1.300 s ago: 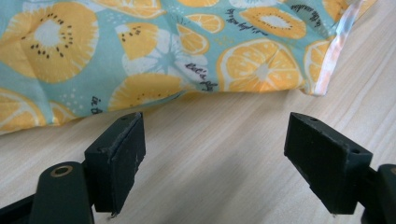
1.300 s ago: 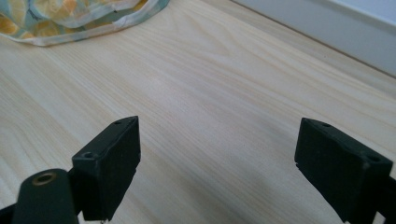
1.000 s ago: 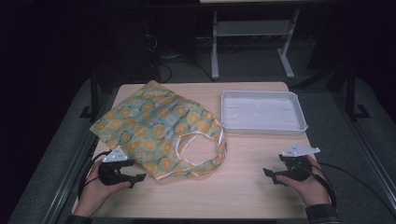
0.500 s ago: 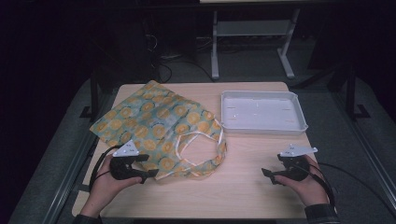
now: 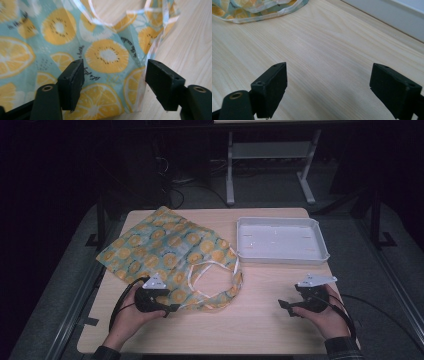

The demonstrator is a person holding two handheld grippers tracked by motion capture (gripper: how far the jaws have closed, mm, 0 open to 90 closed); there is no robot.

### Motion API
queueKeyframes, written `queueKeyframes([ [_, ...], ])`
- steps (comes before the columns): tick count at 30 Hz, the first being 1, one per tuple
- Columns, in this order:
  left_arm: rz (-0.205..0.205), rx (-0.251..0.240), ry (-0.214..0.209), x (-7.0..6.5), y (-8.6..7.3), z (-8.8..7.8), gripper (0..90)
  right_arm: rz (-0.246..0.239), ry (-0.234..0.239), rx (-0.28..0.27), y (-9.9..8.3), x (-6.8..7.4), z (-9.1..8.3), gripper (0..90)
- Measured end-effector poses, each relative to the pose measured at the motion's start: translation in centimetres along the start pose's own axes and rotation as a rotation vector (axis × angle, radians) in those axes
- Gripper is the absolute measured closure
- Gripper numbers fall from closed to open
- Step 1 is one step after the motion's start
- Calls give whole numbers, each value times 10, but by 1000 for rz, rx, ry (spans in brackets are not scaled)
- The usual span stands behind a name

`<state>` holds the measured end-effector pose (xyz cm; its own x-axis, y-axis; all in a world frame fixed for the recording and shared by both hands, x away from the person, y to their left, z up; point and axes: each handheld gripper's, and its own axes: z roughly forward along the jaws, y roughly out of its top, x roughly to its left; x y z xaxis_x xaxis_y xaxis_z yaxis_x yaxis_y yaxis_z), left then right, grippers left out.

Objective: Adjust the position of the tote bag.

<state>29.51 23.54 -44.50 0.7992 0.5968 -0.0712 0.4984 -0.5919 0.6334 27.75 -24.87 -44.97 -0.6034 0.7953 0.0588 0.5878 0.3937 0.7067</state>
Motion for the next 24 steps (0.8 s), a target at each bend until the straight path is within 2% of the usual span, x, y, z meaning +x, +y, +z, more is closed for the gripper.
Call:
queueKeyframes([
  [3,1,31,8,0,-4,4,327,-2,1,0,1,1,0,139],
  [6,-8,34,5,0,-6,5,340,-3,1,3,1,1,0,138],
  [9,2,55,11,-1,-8,7,362,-4,1,1,1,0,1,138],
  [12,21,53,20,-1,-8,8,417,-8,0,-3,0,0,0,139],
  [15,36,55,44,-1,-8,6,528,-3,-4,4,-1,0,-2,139],
  [16,32,56,46,-1,-8,6,528,-3,-4,4,-1,0,-2,139],
  [18,31,56,51,0,-9,4,602,-7,-8,1,-1,0,-2,139],
  [19,25,57,46,1,-9,4,697,-5,-10,7,-1,0,-2,139],
  [20,26,58,45,1,-9,3,697,-5,-10,7,-1,0,-2,139],
  [21,24,59,36,2,-9,3,788,-6,-10,8,-1,1,-1,139],
  [24,19,65,24,3,-9,2,870,-15,-9,16,-1,1,-1,141],
])
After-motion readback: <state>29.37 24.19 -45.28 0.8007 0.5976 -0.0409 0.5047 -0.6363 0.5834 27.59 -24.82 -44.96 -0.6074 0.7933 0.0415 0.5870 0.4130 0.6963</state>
